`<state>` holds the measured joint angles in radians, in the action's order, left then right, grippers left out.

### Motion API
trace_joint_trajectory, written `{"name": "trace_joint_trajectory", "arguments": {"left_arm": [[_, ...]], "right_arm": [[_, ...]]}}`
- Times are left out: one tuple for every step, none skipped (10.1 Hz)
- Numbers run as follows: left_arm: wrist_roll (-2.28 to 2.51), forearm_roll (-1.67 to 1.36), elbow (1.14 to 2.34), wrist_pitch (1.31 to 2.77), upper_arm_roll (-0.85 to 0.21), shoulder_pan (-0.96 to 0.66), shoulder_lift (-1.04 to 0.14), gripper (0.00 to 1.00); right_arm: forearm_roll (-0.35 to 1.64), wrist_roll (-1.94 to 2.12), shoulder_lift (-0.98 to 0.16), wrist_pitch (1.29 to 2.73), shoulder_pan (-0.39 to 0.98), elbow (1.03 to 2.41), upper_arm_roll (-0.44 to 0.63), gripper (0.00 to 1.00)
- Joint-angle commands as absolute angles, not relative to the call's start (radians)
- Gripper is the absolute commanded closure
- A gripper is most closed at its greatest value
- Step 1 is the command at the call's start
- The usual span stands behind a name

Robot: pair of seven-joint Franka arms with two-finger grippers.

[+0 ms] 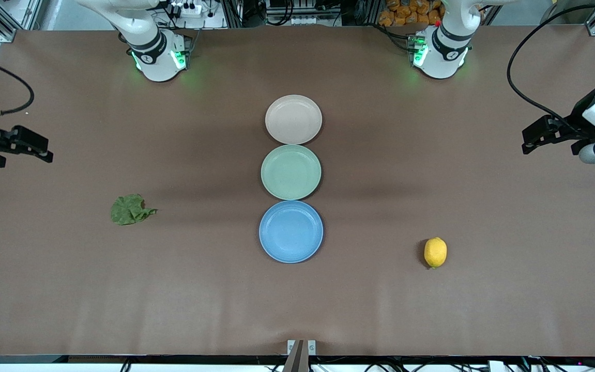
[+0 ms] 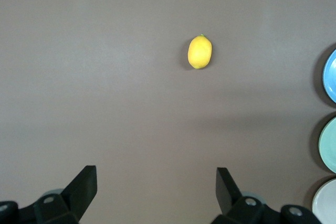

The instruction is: Pick lemon and lettuce from blue and beige plates

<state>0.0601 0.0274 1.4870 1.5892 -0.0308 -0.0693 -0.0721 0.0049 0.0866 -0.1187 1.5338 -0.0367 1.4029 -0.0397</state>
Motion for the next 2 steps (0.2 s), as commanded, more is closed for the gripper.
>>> {"name": "trace_joint_trajectory", "arguments": {"left_arm": [[0.066, 0.046, 1.465, 1.586, -0.032, -0.077, -0.081, 0.00], [0.066, 0.045, 1.465, 1.586, -0.032, -0.077, -0.081, 0.00]], "right_arm": [[-0.011, 0.071, -0.051, 1.546, -0.041, 1.463, -0.044, 0.00], [-0.011, 0.071, -0.038, 1.552, -0.040, 1.474, -0.048, 0.00]]}}
